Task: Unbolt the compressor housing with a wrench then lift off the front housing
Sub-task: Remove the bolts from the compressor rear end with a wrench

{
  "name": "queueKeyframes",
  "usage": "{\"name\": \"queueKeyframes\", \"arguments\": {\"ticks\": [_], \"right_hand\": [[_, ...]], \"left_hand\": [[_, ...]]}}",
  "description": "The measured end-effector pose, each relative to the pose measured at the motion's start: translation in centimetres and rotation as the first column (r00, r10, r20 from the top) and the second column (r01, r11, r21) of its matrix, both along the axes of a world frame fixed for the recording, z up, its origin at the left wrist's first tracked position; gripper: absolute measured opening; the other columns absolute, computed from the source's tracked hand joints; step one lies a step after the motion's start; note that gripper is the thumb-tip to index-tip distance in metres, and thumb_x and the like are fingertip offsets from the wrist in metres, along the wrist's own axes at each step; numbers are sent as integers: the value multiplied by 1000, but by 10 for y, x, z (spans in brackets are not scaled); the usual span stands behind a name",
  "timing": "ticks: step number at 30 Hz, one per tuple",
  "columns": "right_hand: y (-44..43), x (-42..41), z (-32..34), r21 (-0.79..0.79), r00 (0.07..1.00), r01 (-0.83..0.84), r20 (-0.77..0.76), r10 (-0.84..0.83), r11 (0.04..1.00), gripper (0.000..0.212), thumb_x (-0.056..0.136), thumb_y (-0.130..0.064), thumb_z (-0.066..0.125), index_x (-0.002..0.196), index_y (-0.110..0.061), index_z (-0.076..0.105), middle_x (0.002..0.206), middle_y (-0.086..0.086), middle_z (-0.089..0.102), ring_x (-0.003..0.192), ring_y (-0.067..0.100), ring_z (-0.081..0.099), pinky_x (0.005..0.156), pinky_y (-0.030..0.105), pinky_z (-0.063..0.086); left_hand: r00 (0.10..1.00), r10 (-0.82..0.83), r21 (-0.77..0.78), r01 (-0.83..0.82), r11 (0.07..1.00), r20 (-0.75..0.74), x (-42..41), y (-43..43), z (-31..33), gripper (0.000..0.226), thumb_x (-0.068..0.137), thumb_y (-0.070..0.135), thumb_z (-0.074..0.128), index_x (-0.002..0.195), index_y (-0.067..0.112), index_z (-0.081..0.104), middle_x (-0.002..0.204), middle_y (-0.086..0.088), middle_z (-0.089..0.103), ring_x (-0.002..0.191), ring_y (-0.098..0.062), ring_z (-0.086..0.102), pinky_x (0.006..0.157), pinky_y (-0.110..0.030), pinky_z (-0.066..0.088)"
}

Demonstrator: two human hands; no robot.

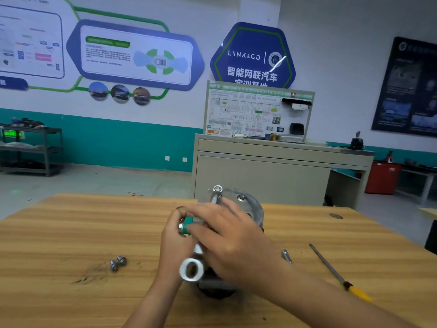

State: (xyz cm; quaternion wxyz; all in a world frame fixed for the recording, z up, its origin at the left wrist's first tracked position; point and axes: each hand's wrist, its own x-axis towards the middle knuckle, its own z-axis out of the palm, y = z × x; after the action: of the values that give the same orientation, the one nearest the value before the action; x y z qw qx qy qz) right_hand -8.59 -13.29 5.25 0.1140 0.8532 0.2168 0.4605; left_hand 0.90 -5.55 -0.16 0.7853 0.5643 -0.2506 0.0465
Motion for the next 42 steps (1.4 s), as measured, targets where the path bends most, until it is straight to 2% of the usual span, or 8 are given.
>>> {"name": "queueKeyframes", "arguments": {"ticks": [5, 14, 18, 22, 26, 31, 35, 42], "right_hand": [[-41, -32, -20, 318, 995, 48, 69, -73, 947, 25, 85, -22, 55, 100, -10, 72, 99, 6, 67, 85, 20, 65, 65, 35, 54], [-47, -28, -23, 584, 981, -194, 116, 155, 788, 17, 87, -14, 60, 100, -9, 70, 97, -4, 67, 92, 2, 62, 76, 19, 51], [-47, -29, -21, 567, 969, -237, 198, 149, 789, 19, 85, -14, 56, 94, -7, 71, 98, -4, 65, 92, 1, 61, 77, 12, 48], [-47, -31, -18, 563, 958, -236, 271, 93, 792, 19, 85, -13, 56, 93, -4, 70, 98, -4, 62, 92, 1, 59, 76, 8, 46], [-51, -32, -20, 675, 953, -267, 293, 82, 688, 17, 80, -6, 63, 93, -15, 68, 93, -10, 66, 88, 0, 62, 76, 17, 50], [-53, -39, -27, 757, 974, -204, 223, 48, 621, 21, 81, -8, 59, 86, -27, 65, 87, -23, 65, 83, -6, 62, 73, 8, 45], [-51, -39, -26, 867, 985, -169, 160, 59, 468, 26, 87, -10, 58, 80, -33, 65, 86, -22, 68, 82, -4, 64, 71, 6, 44], [-48, -39, -12, 976, 954, -210, 218, 207, -60, 28, 90, -3, 51, 75, -18, 71, 79, 3, 73, 77, 15, 71, 67, 17, 54]], "left_hand": [[997, -13, 48, 10, 999, 73, -5, 1, 6, 14, 78, 10, 69, 85, 16, 58, 77, 15, 70, 65, 2, 64, 50, -15, 48], [987, 24, 123, -44, 991, 158, -6, 16, 28, 23, 83, 17, 65, 102, 29, 58, 108, 19, 59, 107, 10, 51, 81, -10, 44], [960, -4, 251, -69, 966, 279, 5, 18, 57, 19, 85, 17, 64, 93, 34, 62, 100, 20, 63, 97, 9, 58, 70, -4, 44], [867, -62, 532, -245, 810, 494, 11, 6, 79, 27, 88, 21, 61, 112, 32, 61, 107, 21, 58, 89, 12, 53, 74, -7, 40], [753, -149, 658, -439, 612, 641, 12, -8, 87, 35, 90, 20, 58, 125, 21, 59, 123, 5, 61, 106, -9, 55, 83, -17, 36], [764, -105, 646, -455, 612, 637, 19, -6, 92, 24, 88, 12, 58, 108, 15, 70, 109, 0, 69, 101, -15, 59, 77, -15, 35], [777, -81, 640, -450, 623, 625, 20, -4, 90, 22, 89, 15, 59, 106, 17, 71, 108, 2, 69, 100, -13, 59, 80, -20, 39], [780, -42, 626, -467, 625, 624, 21, -2, 87, 20, 87, 17, 60, 103, 18, 72, 104, 1, 70, 101, -17, 60, 88, -33, 47]]}}
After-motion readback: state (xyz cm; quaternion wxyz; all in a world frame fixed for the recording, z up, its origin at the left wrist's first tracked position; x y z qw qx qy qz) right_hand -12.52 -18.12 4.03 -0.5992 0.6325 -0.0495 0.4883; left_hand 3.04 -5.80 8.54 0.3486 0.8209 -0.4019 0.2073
